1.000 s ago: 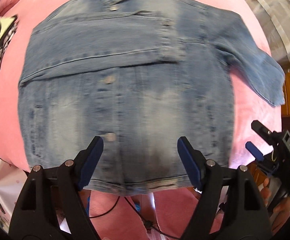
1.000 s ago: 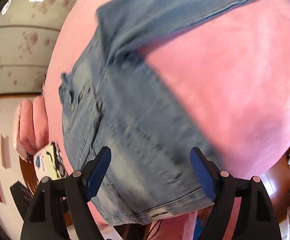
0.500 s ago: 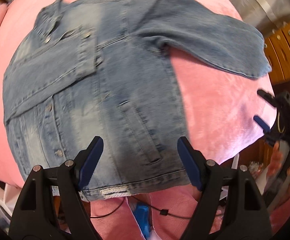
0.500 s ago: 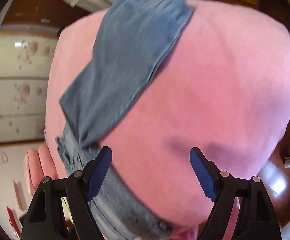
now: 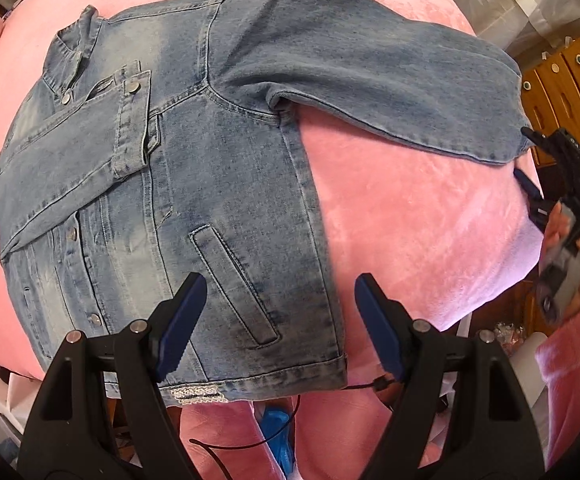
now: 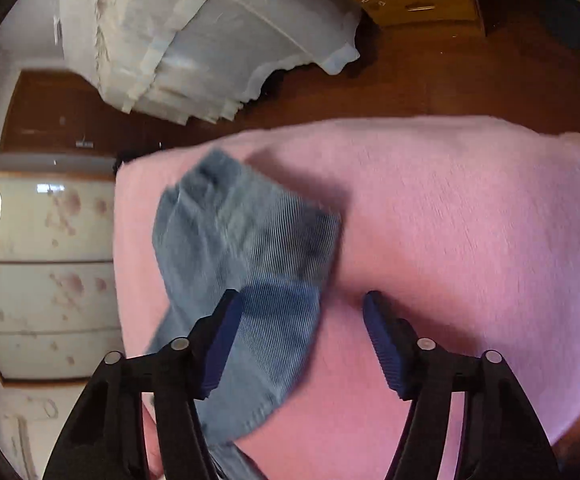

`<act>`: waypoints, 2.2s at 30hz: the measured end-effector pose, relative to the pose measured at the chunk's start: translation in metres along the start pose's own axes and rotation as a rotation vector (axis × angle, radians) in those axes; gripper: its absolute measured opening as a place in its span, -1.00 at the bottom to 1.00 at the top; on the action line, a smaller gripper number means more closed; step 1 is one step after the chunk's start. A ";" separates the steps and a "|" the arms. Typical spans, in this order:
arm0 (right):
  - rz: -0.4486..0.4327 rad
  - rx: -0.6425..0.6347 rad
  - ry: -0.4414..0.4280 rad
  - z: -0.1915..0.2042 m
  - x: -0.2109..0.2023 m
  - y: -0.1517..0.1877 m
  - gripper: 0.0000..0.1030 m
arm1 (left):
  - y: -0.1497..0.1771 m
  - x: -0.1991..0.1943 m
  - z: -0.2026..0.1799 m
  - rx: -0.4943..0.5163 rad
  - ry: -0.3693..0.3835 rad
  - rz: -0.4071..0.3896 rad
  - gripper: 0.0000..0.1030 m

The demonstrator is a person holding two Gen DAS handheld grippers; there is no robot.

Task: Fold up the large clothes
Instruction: 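Open the left tool while the right tool reaches and grasps the other sleeve cuff, then lift the sleeve with the right tool, fold it across the jacket, release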

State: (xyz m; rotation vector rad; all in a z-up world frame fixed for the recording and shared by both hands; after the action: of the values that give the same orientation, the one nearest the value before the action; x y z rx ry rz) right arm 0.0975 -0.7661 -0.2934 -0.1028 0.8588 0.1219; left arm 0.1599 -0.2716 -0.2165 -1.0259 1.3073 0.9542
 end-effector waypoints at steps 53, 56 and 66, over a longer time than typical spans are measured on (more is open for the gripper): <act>0.091 -1.025 -0.284 0.361 -0.007 0.379 -0.77 | 0.043 -0.078 0.302 -0.340 0.009 -0.275 0.43; 0.082 -1.126 -0.183 0.350 0.033 0.438 -0.77 | 0.043 -0.073 0.336 -0.338 0.009 -0.263 0.43; 0.302 -1.199 0.053 0.272 0.165 0.556 -0.64 | 0.037 -0.059 0.413 -0.334 0.030 -0.250 0.43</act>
State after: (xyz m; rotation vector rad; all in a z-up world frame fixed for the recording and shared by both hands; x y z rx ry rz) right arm 0.3252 -0.1681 -0.2650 -1.0999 0.7491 0.9139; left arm 0.2398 0.1363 -0.1618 -1.4287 1.0317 0.9860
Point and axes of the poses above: each gripper's, at about its wrist camera, not at the fingertips, and x roughly the way its jaws point, z to its left, y to its underside, the point moved 2 cm from there along x, roughly the way its jaws point, and after that the axes turned 1 degree about -z, right-handed, at the moved point
